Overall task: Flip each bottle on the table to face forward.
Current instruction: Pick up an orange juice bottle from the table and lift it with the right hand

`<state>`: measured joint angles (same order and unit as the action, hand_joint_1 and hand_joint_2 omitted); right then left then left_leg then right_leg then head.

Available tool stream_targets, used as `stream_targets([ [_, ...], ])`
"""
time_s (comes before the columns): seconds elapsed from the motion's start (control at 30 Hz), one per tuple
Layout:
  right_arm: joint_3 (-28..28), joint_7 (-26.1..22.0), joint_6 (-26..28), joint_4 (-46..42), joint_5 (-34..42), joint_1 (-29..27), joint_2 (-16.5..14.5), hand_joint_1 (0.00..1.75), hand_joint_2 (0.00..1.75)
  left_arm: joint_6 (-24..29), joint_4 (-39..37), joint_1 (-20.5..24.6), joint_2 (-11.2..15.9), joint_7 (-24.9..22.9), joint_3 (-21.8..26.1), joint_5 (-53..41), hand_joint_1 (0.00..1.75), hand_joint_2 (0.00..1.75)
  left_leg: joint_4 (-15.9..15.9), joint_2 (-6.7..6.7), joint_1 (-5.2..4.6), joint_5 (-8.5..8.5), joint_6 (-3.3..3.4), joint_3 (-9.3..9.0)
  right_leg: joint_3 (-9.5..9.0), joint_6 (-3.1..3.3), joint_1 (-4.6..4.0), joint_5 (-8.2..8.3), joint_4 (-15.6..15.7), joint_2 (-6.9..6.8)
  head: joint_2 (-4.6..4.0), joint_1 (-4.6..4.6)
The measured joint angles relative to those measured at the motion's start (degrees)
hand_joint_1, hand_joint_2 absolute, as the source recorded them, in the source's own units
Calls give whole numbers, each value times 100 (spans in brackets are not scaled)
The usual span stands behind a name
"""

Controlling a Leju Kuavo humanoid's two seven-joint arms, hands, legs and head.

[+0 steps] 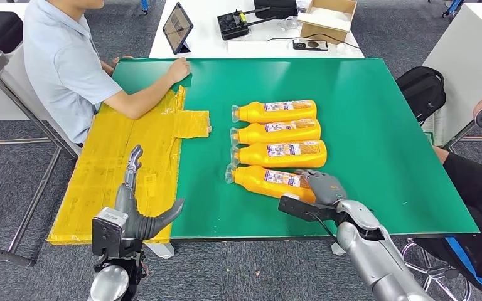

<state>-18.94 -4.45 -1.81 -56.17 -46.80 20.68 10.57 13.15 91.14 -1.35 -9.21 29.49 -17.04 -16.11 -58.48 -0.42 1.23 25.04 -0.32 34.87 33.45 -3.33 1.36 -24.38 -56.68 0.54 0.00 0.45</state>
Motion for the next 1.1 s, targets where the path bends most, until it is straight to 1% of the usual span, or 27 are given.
stream_targets([
  [0.13,-12,-109,30,-1,193,-42,8,175,175,16,0,0,21,27,-7,14,0,175,0,1,0,0,0,-4,-4,0,0,0,0,0,0,0],
  [0.33,65,-704,261,-131,887,-321,-53,175,175,117,0,7,23,148,8,428,0,175,0,9,0,3,-1,-15,-16,0,0,0,0,1,0,0],
  [0.53,297,-1257,612,-463,1375,-742,-294,175,175,115,-10,46,-58,120,99,1157,0,175,1,8,0,2,-2,-6,-12,0,0,0,-1,0,0,-1],
  [0.7,540,-1682,979,-845,1641,-1040,-547,175,175,206,-33,47,-117,154,185,1473,0,175,0,3,0,0,0,20,10,0,0,0,-2,-1,0,0],
  [0.8,706,-1987,1251,-1151,1861,-1178,-713,175,175,7,-33,16,-121,62,215,1768,0,175,0,0,-1,0,0,28,17,0,1,0,-2,-3,0,-1],
  [0.9,743,-2063,1307,-1231,1920,-1211,-752,175,175,-105,-33,0,-118,9,220,1870,0,175,0,0,-1,0,0,30,19,0,1,0,-2,-3,0,-1],
  [0.93,760,-2096,1322,-1271,1951,-1222,-768,175,175,-206,-33,-13,-116,-26,220,1941,0,175,0,1,-1,0,0,31,21,0,1,0,-2,-2,0,-1],
  [0.97,799,-2178,1342,-1398,2034,-1264,-819,175,175,-550,-52,-55,-105,-126,204,2156,0,175,0,1,-1,0,0,34,24,0,1,0,-2,-2,0,-1],
  [1.03,878,-2435,1398,-1800,2263,-1398,-1002,175,175,-1466,-164,-208,-62,-378,114,2660,0,175,0,5,-1,1,0,42,36,0,1,-1,-2,-1,0,1],
  [1.07,902,-2546,1414,-2002,2358,-1466,-1103,175,175,-1843,-239,-285,-38,-473,50,2845,0,175,0,6,-1,2,-1,46,40,0,1,-1,-2,-1,0,1],
  [1.1,903,-2607,1425,-2118,2401,-1503,-1168,175,175,-1977,-295,-333,-25,-503,1,2885,0,175,1,7,0,2,-1,48,43,0,0,-1,-2,0,0,0],
])
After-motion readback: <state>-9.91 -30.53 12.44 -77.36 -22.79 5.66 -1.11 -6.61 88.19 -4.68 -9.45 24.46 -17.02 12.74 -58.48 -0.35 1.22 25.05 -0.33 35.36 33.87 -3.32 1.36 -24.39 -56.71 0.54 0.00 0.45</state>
